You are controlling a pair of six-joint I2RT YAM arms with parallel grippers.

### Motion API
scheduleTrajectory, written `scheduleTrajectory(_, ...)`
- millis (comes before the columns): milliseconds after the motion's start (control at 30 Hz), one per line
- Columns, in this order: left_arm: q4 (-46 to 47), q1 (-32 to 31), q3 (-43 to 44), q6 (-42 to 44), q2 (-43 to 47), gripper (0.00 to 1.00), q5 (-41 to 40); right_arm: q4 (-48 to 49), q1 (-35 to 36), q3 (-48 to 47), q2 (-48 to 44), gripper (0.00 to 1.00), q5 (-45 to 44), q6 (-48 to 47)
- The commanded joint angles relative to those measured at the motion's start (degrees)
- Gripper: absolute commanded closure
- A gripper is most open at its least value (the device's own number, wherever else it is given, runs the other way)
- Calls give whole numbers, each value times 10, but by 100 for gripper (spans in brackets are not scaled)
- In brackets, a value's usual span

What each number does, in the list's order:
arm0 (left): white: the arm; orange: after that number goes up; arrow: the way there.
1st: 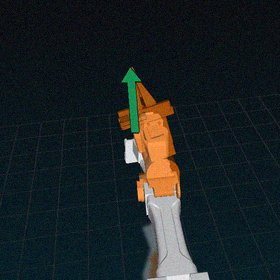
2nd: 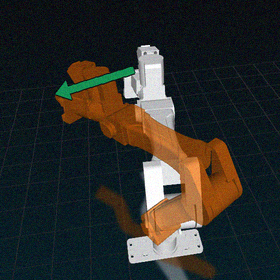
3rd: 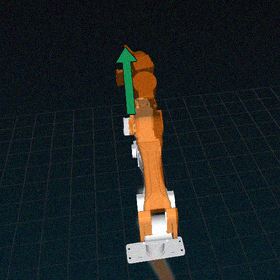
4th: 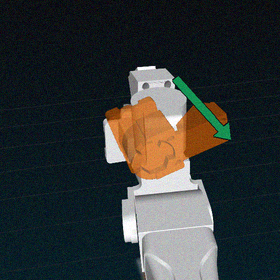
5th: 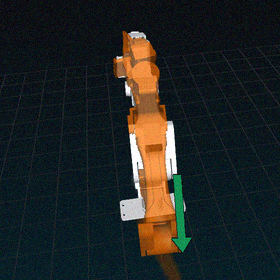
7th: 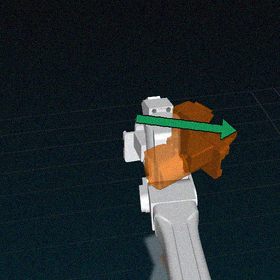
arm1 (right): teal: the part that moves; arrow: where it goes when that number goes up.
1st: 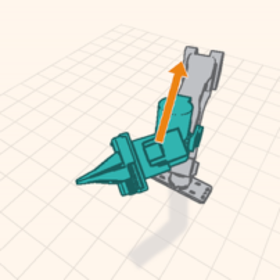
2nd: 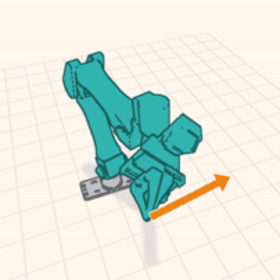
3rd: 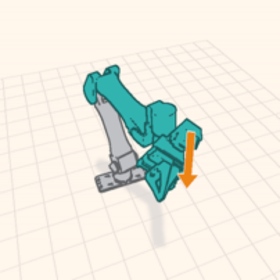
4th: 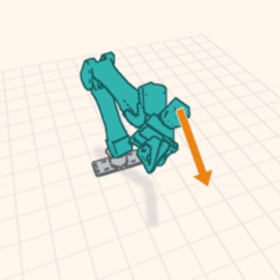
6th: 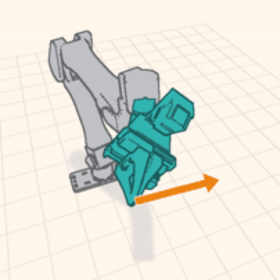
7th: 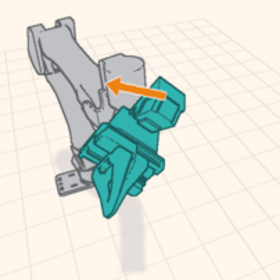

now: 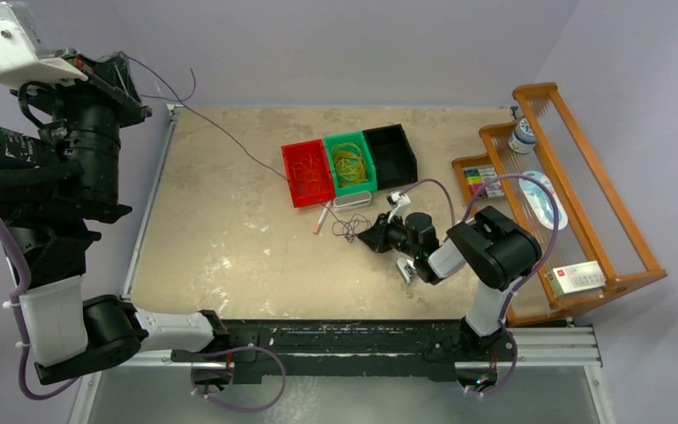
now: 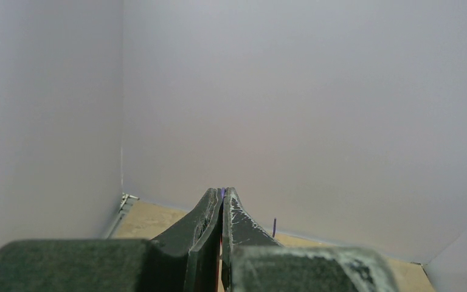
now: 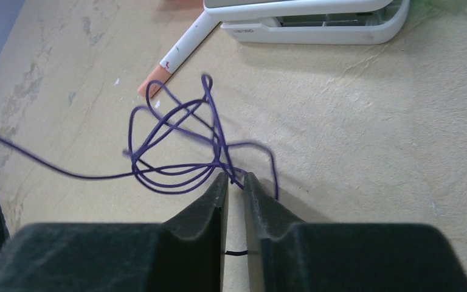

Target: Untangle the cables

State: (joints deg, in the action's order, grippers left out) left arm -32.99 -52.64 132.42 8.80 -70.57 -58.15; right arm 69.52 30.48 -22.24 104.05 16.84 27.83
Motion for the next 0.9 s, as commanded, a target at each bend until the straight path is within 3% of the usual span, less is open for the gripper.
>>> scheduleTrajectory(0, 10, -2, 1, 20, -8, 100, -7, -34, 1, 3, -30, 87, -26, -6)
scheduleTrajectory(300, 19, -2, 3, 55, -19, 100, -43, -141, 0, 1, -80, 93, -114, 14)
scheduleTrajectory(500, 57, -3, -14, 91, -18, 100, -107, -226, -1, -3, -116, 89, -195, 45)
scheduleTrajectory(867, 258, -3, -46, 278, -26, 100, -270, -240, -5, -1, -110, 88, -220, 62)
